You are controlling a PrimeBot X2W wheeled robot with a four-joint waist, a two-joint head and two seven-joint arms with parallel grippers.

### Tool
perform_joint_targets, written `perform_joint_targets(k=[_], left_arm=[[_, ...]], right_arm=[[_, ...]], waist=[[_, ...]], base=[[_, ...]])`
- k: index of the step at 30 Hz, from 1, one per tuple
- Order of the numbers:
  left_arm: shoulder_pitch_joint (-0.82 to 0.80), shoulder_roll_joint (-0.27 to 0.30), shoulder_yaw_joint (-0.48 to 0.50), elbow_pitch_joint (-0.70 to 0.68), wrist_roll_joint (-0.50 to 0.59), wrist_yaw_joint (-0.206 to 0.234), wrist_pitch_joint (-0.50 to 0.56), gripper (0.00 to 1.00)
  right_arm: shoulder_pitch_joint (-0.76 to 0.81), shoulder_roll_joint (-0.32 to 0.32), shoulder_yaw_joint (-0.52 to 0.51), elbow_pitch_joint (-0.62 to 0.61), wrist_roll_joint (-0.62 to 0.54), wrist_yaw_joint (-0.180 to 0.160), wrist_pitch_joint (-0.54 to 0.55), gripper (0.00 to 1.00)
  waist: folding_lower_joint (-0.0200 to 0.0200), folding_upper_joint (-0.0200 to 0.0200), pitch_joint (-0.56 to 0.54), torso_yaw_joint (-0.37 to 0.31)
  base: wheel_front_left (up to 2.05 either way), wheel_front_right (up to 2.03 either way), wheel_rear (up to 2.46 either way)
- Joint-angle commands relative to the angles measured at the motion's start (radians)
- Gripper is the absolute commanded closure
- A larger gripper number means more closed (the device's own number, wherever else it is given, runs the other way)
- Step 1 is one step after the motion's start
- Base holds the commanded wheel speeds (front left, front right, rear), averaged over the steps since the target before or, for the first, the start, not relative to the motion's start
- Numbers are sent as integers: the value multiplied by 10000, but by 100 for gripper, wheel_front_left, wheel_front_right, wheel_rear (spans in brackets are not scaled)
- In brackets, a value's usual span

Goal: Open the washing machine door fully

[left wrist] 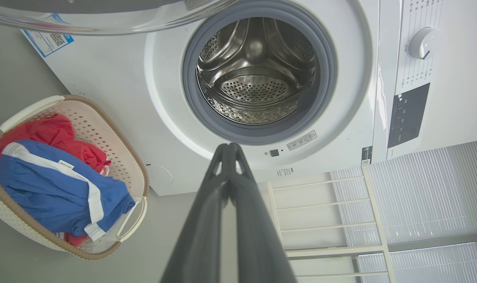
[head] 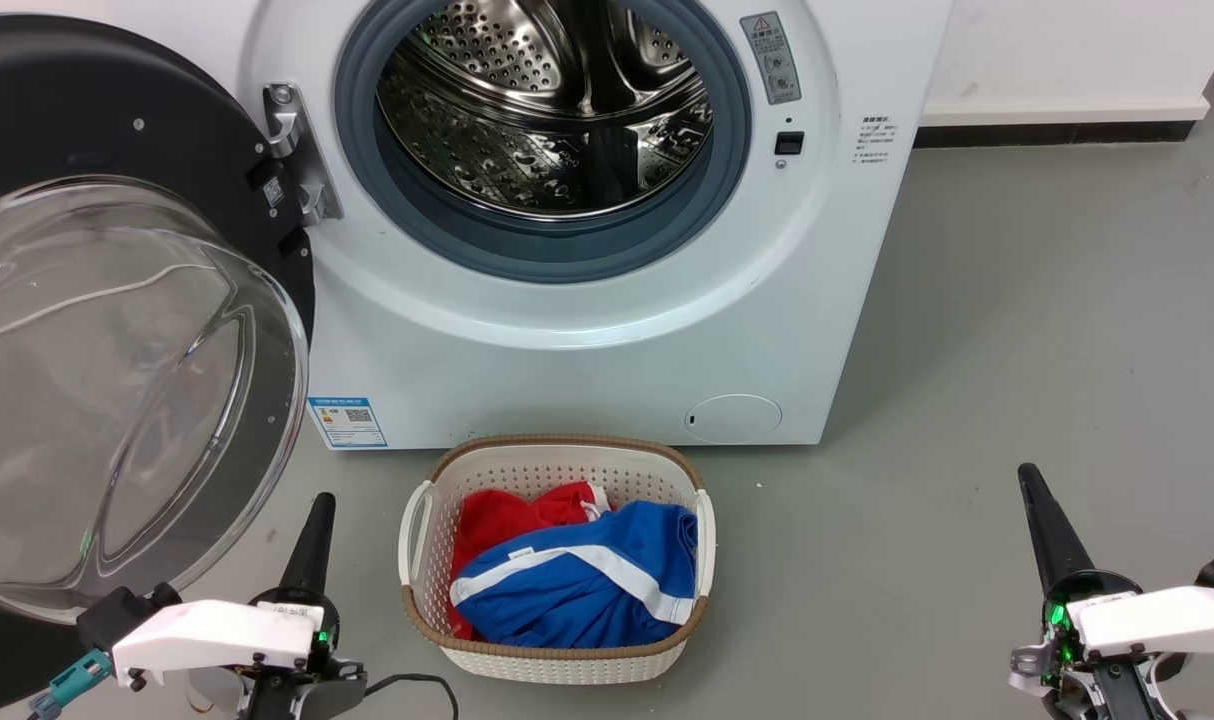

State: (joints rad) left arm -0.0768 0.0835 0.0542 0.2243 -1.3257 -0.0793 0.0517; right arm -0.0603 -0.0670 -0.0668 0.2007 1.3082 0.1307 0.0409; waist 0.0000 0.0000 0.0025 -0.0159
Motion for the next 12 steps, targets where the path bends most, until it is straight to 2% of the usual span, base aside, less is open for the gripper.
perform_joint_targets(k=[1, 12], left_arm=[[-200, -18, 91, -19, -229, -104, 66, 100], [-256, -128, 260, 55, -1075, -234, 246, 100]], right_arm=[[-209, -51, -40, 9, 278, 0, 61, 100], [-313, -36, -107, 143, 1225, 0, 216, 100]], waist=[[0, 0, 0, 7], [0, 0, 2, 49]], base=[[0, 0, 0], [0, 0, 0]])
